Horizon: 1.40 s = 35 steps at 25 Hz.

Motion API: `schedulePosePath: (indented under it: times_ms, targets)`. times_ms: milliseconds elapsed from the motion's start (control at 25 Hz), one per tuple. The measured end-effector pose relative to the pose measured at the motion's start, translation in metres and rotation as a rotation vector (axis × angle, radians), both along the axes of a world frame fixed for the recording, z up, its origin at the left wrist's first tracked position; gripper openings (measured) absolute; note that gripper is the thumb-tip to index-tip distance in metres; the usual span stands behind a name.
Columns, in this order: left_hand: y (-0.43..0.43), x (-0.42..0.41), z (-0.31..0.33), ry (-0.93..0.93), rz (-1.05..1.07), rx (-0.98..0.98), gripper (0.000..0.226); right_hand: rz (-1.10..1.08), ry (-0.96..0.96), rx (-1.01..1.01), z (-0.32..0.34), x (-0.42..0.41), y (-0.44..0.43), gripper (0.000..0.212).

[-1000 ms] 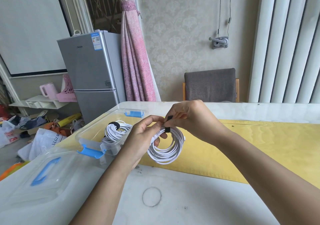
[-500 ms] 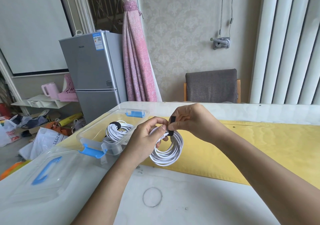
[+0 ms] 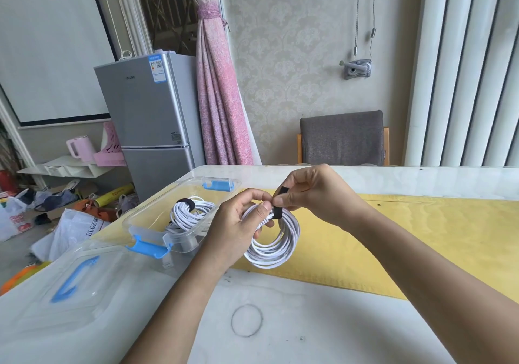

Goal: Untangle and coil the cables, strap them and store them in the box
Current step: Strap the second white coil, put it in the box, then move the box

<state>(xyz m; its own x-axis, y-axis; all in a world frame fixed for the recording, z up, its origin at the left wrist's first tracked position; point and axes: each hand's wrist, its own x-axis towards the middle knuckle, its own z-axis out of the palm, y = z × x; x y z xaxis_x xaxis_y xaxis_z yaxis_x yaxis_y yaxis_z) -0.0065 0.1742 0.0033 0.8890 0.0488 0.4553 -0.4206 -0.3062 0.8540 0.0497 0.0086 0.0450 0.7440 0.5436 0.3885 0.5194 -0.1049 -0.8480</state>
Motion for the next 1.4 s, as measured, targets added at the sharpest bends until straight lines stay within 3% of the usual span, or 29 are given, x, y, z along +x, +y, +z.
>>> schedulePosePath:
  times_ms: [160,480,800,1040,1200,1400]
  targets:
    - [-0.002,0.000,0.000,-0.031,0.017,-0.024,0.011,0.013,0.060,0.041,-0.001,-0.001,0.000,0.005]
    - [-0.007,-0.004,0.000,-0.150,0.034,-0.056,0.009,0.058,0.295,0.153,-0.001,0.003,-0.001,0.005]
    - [-0.012,-0.006,0.000,-0.220,0.028,-0.011,0.013,0.180,0.436,0.146,0.002,0.004,-0.005,0.019]
    - [-0.009,-0.006,0.001,-0.232,0.054,-0.013,0.007,0.051,0.275,0.095,0.003,0.001,-0.003,0.020]
    - [-0.010,-0.006,-0.001,-0.244,0.108,-0.018,0.008,0.025,0.136,0.012,0.006,-0.006,0.002,0.007]
    - [-0.009,-0.005,-0.002,-0.237,0.198,-0.043,0.012,-0.251,-0.269,-0.269,0.005,-0.017,0.018,0.033]
